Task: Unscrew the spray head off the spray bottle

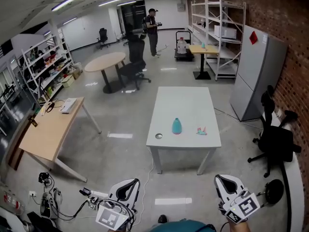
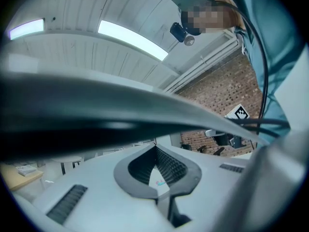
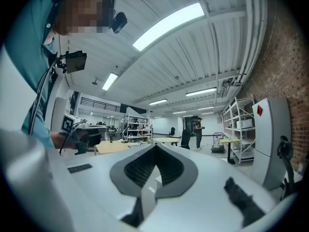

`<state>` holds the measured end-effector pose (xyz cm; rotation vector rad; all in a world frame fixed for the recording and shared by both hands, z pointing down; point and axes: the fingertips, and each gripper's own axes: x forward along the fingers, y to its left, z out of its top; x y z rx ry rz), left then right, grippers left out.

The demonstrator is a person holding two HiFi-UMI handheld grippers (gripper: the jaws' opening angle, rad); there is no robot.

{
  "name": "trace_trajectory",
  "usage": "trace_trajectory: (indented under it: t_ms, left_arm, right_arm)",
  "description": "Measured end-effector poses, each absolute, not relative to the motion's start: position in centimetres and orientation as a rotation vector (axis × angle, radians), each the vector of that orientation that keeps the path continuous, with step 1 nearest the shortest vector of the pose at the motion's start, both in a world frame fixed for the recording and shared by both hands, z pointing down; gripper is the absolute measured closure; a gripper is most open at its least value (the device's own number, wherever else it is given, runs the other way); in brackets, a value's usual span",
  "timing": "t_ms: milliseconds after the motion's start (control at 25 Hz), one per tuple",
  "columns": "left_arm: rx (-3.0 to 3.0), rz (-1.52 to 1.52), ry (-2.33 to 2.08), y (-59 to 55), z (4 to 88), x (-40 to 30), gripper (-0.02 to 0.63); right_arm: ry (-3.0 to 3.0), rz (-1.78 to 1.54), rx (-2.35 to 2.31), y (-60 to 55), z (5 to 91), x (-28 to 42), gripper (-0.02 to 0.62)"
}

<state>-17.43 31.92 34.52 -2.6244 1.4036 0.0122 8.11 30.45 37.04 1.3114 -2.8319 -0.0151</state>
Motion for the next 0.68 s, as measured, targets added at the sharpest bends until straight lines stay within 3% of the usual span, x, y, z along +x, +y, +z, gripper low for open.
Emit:
trace_trajectory:
  t_ms: [680]
  left_arm:
    - [-2.635,0.022,1.373,34.9,34.7,-9.6,0.601]
  right_arm:
    - [-2.840,-0.011,1.321,33.4,36.7,15.1,0.595]
